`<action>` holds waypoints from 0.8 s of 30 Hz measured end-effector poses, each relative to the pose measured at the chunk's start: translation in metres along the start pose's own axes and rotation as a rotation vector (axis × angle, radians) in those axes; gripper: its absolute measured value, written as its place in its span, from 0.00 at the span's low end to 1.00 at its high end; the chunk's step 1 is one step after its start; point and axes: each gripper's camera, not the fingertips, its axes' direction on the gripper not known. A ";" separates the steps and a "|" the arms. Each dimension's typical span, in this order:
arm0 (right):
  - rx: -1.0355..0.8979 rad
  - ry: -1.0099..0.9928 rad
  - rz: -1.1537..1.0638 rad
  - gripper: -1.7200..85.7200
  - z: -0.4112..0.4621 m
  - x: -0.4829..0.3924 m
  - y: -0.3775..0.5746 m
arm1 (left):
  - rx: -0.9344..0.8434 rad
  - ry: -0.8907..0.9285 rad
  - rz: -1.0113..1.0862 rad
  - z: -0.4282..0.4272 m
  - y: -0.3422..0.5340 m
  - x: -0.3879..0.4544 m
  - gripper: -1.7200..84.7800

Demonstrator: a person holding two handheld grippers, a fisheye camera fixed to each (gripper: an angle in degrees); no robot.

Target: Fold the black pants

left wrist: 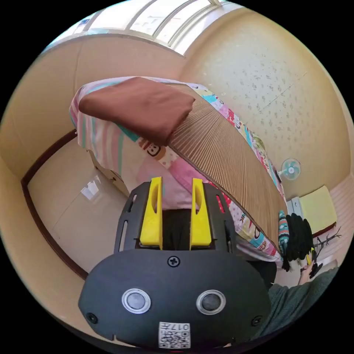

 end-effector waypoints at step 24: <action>-0.708 -0.583 -0.824 0.05 0.185 -0.259 0.117 | -0.025 0.473 0.387 0.057 0.203 0.262 0.02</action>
